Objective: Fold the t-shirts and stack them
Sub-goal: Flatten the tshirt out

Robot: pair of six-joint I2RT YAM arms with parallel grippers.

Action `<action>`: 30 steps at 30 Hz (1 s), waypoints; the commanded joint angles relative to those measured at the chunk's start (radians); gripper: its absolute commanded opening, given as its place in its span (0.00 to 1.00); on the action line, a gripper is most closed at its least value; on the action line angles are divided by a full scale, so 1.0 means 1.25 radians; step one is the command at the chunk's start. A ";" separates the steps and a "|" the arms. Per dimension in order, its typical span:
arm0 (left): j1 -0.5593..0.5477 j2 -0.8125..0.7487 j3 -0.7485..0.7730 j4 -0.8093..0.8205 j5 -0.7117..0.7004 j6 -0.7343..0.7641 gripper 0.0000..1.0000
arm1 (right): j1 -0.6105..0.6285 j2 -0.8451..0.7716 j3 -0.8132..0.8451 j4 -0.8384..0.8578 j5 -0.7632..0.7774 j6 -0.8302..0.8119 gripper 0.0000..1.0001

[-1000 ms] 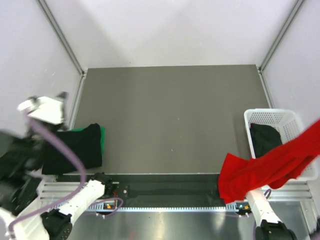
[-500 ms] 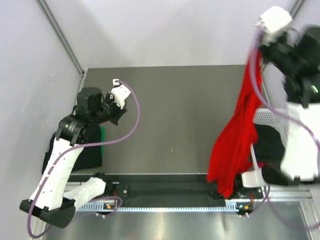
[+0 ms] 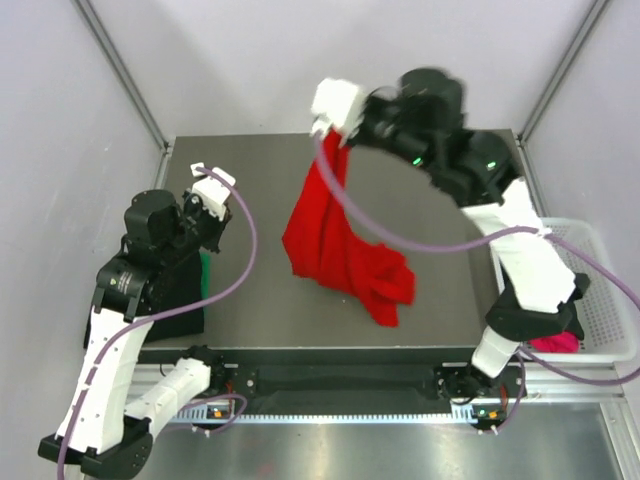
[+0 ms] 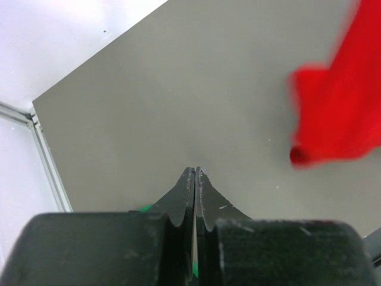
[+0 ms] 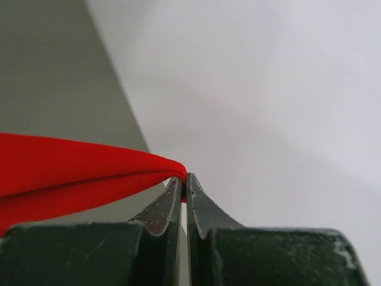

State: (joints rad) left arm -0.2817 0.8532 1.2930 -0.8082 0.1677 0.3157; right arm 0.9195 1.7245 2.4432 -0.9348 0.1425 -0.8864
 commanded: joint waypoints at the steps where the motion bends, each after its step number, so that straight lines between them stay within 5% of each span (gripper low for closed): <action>1: 0.008 -0.004 0.023 0.038 0.017 -0.024 0.00 | -0.156 -0.046 0.014 0.091 0.073 0.032 0.00; 7: 0.013 0.018 0.020 0.031 0.137 -0.029 0.03 | -0.353 -0.039 -0.149 0.139 0.030 0.072 0.00; 8: 0.014 0.028 0.016 0.024 0.193 -0.030 0.07 | -0.365 -0.041 -0.221 0.179 0.032 0.067 0.00; 9: 0.013 0.033 0.012 0.024 0.221 -0.036 0.24 | -0.382 -0.037 -0.245 0.193 0.043 0.070 0.00; 14: 0.002 0.115 -0.046 0.035 0.354 -0.066 0.47 | -0.428 0.049 -0.271 0.221 0.068 0.135 0.00; 25: -0.307 0.434 0.061 0.032 0.125 0.025 0.52 | -0.511 0.146 -0.295 0.221 0.142 0.186 0.00; 28: -0.400 0.517 0.093 0.023 0.092 0.029 0.59 | -0.554 0.151 -0.328 0.226 0.140 0.214 0.00; 30: -0.458 0.560 0.090 0.038 0.073 0.011 0.73 | -0.588 0.148 -0.348 0.218 0.103 0.230 0.00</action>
State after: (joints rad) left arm -0.7815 1.5196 1.3697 -0.7757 0.3145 0.3195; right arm 0.2497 1.9362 2.0266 -0.6922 0.2840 -0.6579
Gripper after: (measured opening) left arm 0.691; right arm 0.009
